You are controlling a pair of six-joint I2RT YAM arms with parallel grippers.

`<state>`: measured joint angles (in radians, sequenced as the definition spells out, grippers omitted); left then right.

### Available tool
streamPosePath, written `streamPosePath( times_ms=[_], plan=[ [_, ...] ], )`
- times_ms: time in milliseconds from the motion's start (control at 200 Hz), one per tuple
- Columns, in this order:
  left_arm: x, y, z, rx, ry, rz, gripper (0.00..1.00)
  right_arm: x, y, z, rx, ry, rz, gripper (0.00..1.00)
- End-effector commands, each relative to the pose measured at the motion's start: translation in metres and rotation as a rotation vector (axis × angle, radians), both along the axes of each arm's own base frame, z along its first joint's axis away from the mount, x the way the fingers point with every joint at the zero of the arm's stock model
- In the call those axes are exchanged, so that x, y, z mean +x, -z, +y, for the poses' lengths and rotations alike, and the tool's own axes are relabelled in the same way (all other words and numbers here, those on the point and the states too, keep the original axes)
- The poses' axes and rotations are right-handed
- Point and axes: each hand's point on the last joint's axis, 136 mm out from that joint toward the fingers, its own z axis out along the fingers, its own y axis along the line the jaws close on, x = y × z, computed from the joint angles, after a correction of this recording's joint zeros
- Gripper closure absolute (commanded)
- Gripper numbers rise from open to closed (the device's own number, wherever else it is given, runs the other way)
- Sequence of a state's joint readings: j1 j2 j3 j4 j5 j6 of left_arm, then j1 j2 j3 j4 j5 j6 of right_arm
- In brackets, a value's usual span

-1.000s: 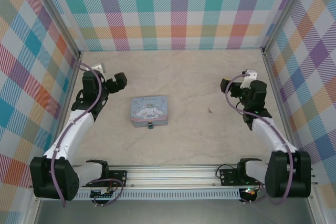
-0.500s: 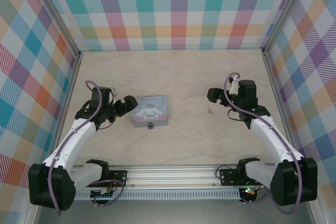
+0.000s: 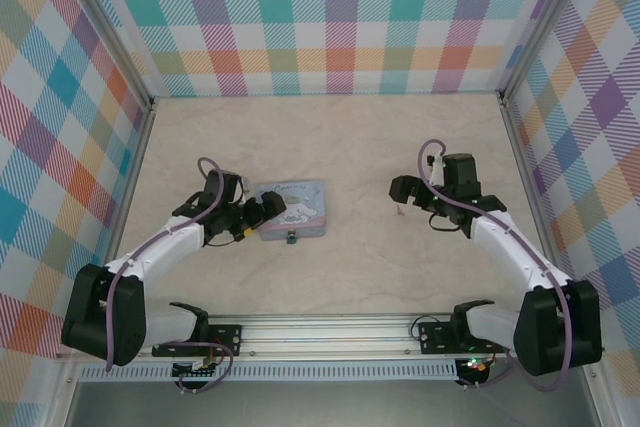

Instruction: Unlock a padlock with a key

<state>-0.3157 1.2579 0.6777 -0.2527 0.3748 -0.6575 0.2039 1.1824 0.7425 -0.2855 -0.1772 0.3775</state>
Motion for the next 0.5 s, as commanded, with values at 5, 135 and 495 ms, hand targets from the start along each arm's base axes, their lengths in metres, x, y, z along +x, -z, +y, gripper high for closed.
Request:
streamPosePath(
  times_ms=[5,135,495],
  plan=[
    [0.010,-0.006,-0.016,-0.042,0.013,-0.044,0.00,0.002,-0.003,0.004,-0.012,-0.015,0.010,0.01],
    [0.021,-0.007,-0.023,-0.049,0.011,-0.062,0.00,0.002,0.005,0.007,-0.022,-0.024,0.034,0.01],
    [0.067,-0.024,-0.055,-0.072,0.055,-0.147,0.00,0.008,0.045,0.001,-0.120,-0.024,0.196,0.14]
  ],
)
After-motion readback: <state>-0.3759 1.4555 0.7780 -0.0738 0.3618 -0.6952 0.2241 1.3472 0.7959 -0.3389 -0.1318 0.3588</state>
